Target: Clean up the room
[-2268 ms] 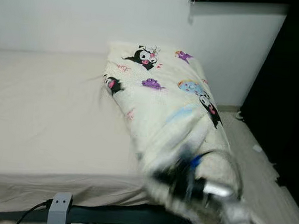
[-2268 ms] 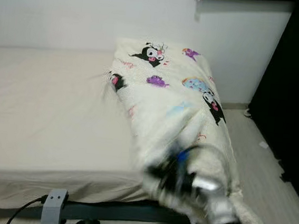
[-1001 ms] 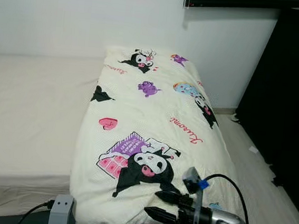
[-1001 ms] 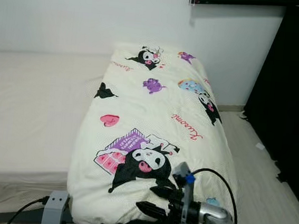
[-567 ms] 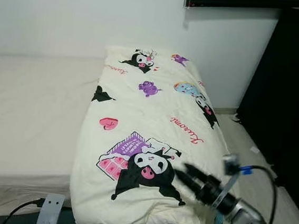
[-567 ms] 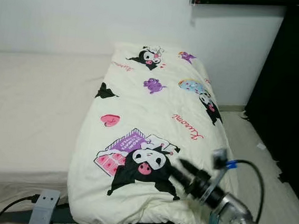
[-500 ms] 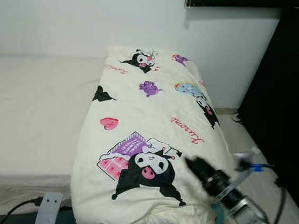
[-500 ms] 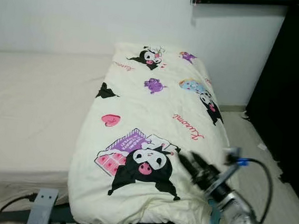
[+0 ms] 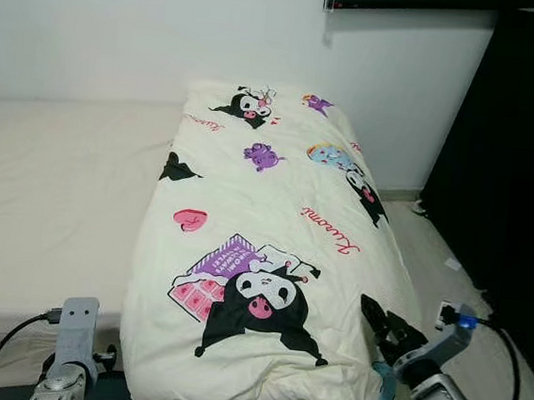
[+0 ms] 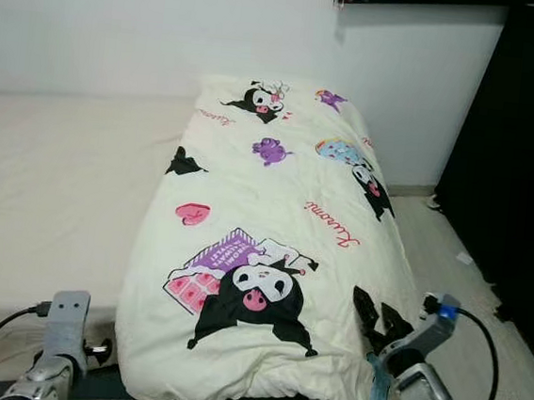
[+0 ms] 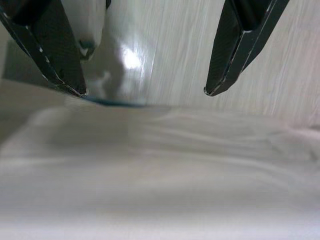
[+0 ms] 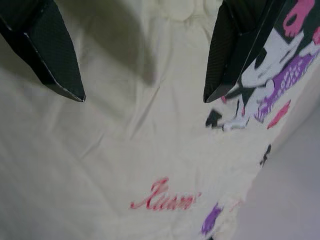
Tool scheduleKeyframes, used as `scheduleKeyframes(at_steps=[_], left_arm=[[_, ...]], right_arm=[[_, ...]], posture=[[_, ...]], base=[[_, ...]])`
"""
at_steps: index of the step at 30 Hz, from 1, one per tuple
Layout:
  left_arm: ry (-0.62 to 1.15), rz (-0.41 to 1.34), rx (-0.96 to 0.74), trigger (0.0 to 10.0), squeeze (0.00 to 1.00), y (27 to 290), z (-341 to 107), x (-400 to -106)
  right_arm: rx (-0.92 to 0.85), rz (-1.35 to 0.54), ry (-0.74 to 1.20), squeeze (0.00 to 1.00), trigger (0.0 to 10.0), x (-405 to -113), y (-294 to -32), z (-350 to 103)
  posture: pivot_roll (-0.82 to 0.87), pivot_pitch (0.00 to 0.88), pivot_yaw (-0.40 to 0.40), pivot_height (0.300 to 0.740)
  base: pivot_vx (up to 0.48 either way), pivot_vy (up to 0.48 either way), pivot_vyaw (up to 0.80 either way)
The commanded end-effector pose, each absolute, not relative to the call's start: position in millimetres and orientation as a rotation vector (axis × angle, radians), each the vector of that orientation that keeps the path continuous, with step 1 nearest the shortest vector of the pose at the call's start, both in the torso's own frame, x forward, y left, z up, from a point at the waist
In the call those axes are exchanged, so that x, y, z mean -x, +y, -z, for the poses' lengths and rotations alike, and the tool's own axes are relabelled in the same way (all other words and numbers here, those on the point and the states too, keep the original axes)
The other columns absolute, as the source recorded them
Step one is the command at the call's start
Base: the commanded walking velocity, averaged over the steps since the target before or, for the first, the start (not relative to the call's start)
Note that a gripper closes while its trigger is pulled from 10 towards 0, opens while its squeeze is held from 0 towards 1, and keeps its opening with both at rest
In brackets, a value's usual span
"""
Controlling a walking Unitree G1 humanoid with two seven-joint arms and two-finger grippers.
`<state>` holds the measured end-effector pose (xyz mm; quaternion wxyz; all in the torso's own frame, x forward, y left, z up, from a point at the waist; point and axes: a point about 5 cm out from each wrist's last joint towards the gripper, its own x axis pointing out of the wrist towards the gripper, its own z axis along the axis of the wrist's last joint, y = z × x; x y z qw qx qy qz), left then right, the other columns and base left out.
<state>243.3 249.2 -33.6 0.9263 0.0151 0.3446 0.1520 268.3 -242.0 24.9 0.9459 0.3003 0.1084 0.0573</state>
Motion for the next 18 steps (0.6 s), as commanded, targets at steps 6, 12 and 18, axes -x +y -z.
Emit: scheduleKeyframes(at_steps=[6,12,18], left_arm=[[0.886,-0.294,-0.047,10.0,0.0,240.6,61.8,-206.5],[1.007,-0.234,-0.071,10.0,0.0,230.3,79.4,-179.1],[1.027,-0.21,-0.059,10.0,0.0,225.7,82.6,-174.8]], right_arm=[[-0.597,-0.057,0.336,0.0,10.0,-259.4,-232.4,1.2],[-0.573,0.003,0.458,0.0,10.0,-240.6,-231.9,24.2],[-0.577,0.048,0.533,0.0,10.0,-220.8,-234.3,40.0]], posture=[[0.02,0.0,0.041,0.552],[0.02,0.0,0.037,0.572],[0.03,0.0,0.025,0.592]], base=[[0.0,0.0,0.0],[0.0,0.0,0.0],[0.0,0.0,0.0]])
